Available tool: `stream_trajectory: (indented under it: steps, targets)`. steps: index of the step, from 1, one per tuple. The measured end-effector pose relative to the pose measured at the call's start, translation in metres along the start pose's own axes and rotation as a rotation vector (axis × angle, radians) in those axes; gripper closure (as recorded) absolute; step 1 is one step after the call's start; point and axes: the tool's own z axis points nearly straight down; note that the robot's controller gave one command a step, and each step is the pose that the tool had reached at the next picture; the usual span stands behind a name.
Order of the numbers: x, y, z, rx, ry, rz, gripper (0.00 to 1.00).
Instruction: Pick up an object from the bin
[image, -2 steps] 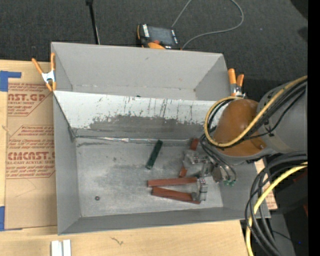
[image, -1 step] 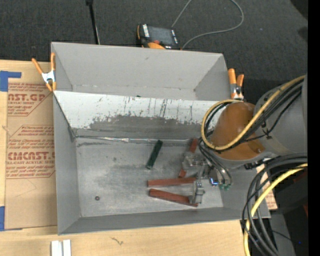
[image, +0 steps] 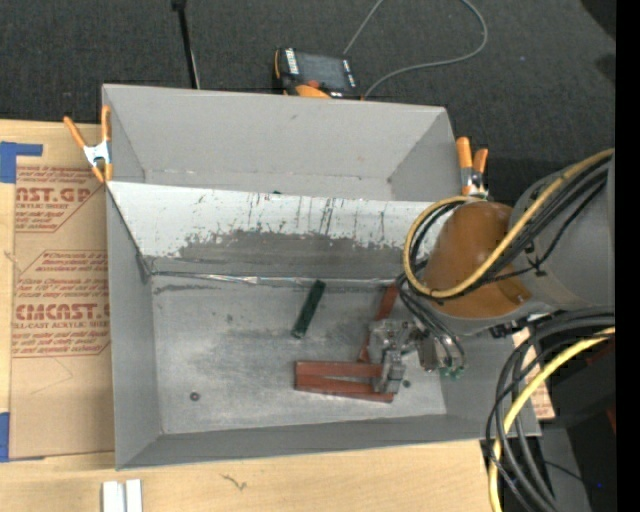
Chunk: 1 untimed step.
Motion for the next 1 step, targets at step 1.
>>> stream_trajectory:
  steps: [1]
  targets:
    - [-0.0124, 0.0118, -0.159, 0.002, -0.012, -0.015, 1.0]
